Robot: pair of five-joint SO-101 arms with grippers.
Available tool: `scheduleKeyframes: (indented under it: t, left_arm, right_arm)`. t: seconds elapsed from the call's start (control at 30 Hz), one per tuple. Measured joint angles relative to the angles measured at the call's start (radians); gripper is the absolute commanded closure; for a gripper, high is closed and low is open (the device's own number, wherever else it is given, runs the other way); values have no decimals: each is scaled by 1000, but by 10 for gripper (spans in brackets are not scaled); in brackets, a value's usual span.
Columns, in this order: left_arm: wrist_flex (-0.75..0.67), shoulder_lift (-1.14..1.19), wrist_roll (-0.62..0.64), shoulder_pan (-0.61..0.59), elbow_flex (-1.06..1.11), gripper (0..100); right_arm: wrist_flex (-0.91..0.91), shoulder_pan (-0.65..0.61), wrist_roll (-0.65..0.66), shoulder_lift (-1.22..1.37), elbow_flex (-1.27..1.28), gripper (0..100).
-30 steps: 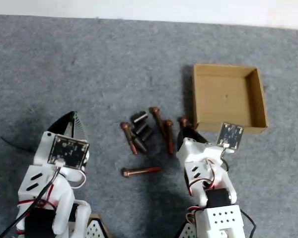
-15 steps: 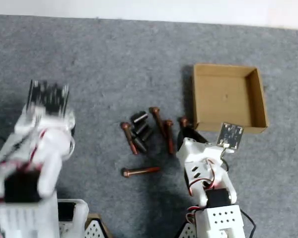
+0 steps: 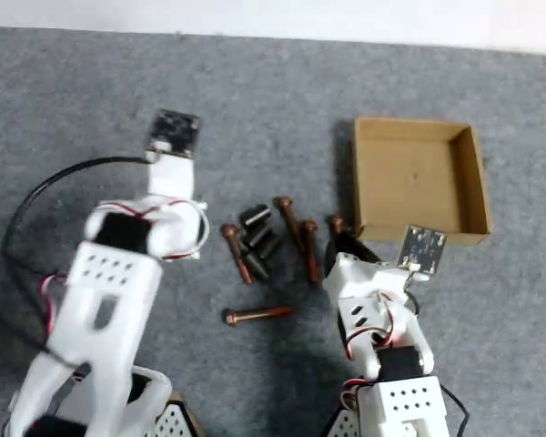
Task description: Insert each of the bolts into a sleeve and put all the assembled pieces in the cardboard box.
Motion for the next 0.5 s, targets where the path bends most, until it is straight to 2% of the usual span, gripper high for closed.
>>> scheduleKeyframes:
  t: [0.27,0.5]
  left_arm:
    - [-195,127,5,60,127,863]
    - [-319,133,6,210,250,864]
  right_arm:
    - [0,0,0,-2,0,988]
    - [0,0,0,-2,0,988]
